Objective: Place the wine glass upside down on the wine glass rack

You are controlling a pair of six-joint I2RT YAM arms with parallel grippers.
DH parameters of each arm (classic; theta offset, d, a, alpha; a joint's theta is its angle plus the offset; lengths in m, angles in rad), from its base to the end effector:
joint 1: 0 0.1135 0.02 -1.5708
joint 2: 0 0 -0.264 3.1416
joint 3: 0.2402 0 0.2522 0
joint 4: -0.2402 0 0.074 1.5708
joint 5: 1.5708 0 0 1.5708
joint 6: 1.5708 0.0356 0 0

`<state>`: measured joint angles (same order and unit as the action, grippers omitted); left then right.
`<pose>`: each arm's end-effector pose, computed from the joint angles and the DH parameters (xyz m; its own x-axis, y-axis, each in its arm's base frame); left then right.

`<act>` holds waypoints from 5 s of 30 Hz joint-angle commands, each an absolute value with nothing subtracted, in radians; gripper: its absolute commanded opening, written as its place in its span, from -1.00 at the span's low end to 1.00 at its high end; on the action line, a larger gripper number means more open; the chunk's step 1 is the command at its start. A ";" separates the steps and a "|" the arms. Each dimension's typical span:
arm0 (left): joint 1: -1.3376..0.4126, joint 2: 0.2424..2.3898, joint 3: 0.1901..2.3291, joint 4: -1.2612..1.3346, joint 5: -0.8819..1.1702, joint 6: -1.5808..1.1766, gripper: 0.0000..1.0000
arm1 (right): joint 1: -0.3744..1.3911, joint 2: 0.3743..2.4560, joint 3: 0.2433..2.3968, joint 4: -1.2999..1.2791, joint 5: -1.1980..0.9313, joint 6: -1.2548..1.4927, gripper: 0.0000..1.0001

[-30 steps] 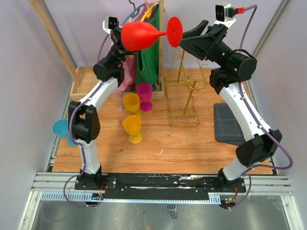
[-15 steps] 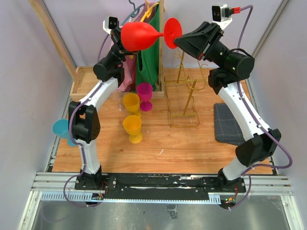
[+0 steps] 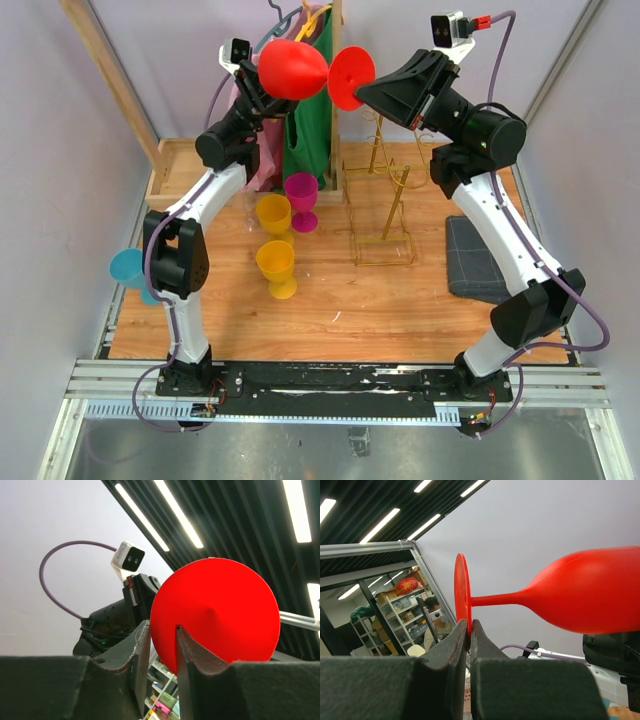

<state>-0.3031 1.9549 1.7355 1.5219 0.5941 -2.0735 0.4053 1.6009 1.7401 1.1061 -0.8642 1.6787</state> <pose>0.3744 -0.1380 0.4633 -0.7842 -0.5156 -0.3452 0.6190 -0.6119 -0.4923 0.2588 0.1405 0.5628 -0.5705 0.4576 -0.6820 -0.8140 -0.4253 0.3955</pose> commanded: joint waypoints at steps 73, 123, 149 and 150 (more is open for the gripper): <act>-0.193 1.393 1.592 0.114 0.729 -0.846 -0.21 | -0.038 2.008 2.100 -0.054 -0.701 1.046 -0.99; -0.193 1.378 1.535 0.126 0.728 -0.846 -0.19 | -0.003 1.988 2.033 -0.020 -0.858 1.119 -0.52; -0.193 1.344 1.542 -0.339 0.542 -0.492 -0.19 | -0.007 1.702 1.909 -0.123 -0.841 0.929 -0.38; -0.193 1.339 1.533 -0.364 0.522 -0.472 -0.19 | -0.008 1.692 1.903 -0.123 -0.840 0.926 -0.38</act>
